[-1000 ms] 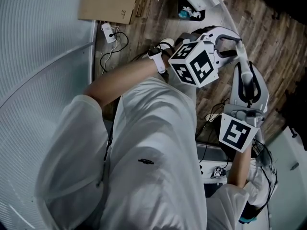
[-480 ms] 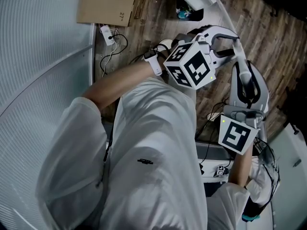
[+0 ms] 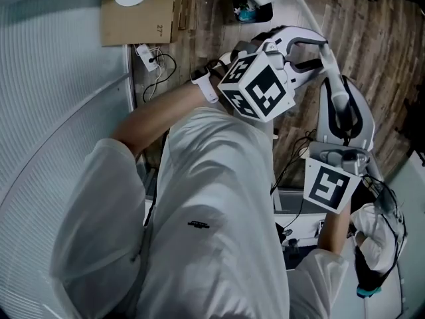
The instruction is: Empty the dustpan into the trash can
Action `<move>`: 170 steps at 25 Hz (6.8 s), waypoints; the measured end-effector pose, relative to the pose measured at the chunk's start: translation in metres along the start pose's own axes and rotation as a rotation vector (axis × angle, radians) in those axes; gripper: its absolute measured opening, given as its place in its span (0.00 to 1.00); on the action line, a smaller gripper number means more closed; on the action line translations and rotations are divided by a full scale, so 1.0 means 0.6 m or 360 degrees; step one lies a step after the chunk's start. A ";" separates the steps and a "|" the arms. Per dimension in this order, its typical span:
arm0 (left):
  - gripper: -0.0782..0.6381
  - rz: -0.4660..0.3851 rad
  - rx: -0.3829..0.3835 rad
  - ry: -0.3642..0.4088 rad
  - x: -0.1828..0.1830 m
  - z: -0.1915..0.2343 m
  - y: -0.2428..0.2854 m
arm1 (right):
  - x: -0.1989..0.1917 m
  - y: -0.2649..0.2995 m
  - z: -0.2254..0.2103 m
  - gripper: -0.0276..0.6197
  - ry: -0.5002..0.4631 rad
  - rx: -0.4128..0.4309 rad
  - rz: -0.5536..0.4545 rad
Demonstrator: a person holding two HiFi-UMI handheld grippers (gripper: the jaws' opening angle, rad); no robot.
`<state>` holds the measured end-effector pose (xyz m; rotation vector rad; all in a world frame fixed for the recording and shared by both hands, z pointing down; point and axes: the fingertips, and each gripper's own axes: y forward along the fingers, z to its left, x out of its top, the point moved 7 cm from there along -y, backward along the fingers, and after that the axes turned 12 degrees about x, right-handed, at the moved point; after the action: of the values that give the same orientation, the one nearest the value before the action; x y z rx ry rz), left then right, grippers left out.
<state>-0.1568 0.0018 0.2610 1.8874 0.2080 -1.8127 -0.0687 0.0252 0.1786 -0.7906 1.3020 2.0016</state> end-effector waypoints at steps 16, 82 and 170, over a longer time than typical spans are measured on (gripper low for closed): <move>0.31 0.0009 -0.0350 0.0106 0.025 -0.105 0.097 | -0.083 -0.094 -0.019 0.22 0.0196 -0.0330 0.0116; 0.12 0.0700 -0.0148 -0.0087 -0.219 -0.202 0.292 | -0.751 -0.174 -0.108 0.23 0.1768 -0.0913 0.0667; 0.12 -0.0030 -0.0040 -0.0104 0.233 -0.071 -0.059 | -0.106 -0.340 0.013 0.06 0.1105 -0.1308 -0.0298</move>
<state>-0.1216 0.0189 0.1158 1.8121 0.2249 -1.8722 0.1255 0.0877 0.1144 -2.0382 0.6085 2.1708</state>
